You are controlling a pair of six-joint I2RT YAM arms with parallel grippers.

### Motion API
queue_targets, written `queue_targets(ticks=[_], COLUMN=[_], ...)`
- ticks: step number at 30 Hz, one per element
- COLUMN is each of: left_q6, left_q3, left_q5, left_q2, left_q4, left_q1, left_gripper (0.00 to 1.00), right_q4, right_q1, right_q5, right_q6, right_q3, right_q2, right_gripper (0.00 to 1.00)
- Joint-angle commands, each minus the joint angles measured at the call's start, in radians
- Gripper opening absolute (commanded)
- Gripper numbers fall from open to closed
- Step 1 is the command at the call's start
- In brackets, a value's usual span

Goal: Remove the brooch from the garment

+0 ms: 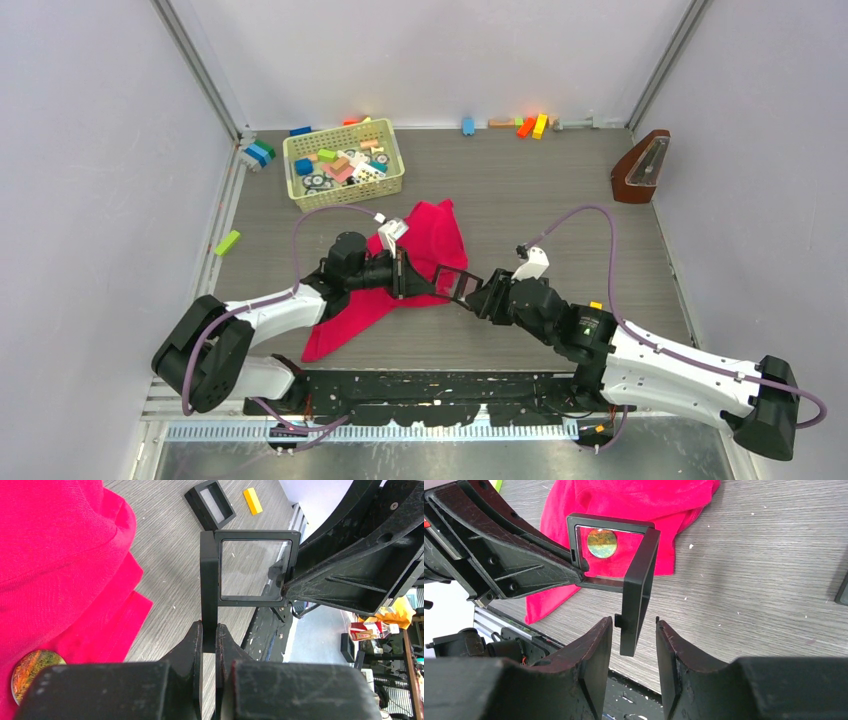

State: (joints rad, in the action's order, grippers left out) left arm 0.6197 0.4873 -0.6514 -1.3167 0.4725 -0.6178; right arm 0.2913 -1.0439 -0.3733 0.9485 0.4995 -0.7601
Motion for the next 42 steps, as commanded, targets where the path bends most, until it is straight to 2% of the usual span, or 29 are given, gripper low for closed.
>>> queue_targets(ticks=[1, 17, 21, 23, 26, 29, 34, 38, 42], left_q6=[-0.012, -0.016, -0.022, -0.037, -0.054, -0.078, -0.175, -0.260, -0.342], left_q3=[0.033, 0.033, 0.034, 0.038, 0.039, 0.033, 0.038, 0.060, 0.092], left_q5=[-0.004, 0.009, 0.011, 0.009, 0.011, 0.018, 0.168, 0.401, 0.613], left_q2=[0.023, 0.029, 0.027, 0.029, 0.036, 0.057, 0.136, 0.193, 0.204], left_q4=[0.011, 0.005, -0.004, -0.023, -0.047, -0.060, -0.214, -0.381, -0.489], left_q1=[-0.003, -0.002, -0.002, -0.001, -0.001, -0.001, -0.002, -0.015, -0.076], left_gripper=[0.00, 0.00, 0.01, 0.11, 0.41, 0.56, 0.61, 0.62, 0.60], right_q4=[-0.056, -0.029, 0.031, 0.099, 0.224, 0.338, 0.472, 0.498, 0.499], right_q1=[0.002, 0.002, 0.002, 0.002, 0.002, 0.003, 0.003, 0.005, 0.007], right_q5=[-0.006, 0.024, 0.015, -0.002, -0.035, -0.070, -0.087, -0.081, -0.068], right_q6=[0.035, 0.090, 0.112, 0.125, 0.153, 0.176, 0.168, 0.152, 0.148], right_q3=[0.008, -0.022, 0.000, 0.032, 0.085, 0.164, 0.254, 0.280, 0.282], right_q2=[0.001, 0.025, 0.032, 0.030, 0.011, -0.019, -0.064, -0.077, -0.083], right_gripper=[0.41, 0.28, 0.15, 0.09, 0.06, 0.03, 0.02, 0.02, 0.02])
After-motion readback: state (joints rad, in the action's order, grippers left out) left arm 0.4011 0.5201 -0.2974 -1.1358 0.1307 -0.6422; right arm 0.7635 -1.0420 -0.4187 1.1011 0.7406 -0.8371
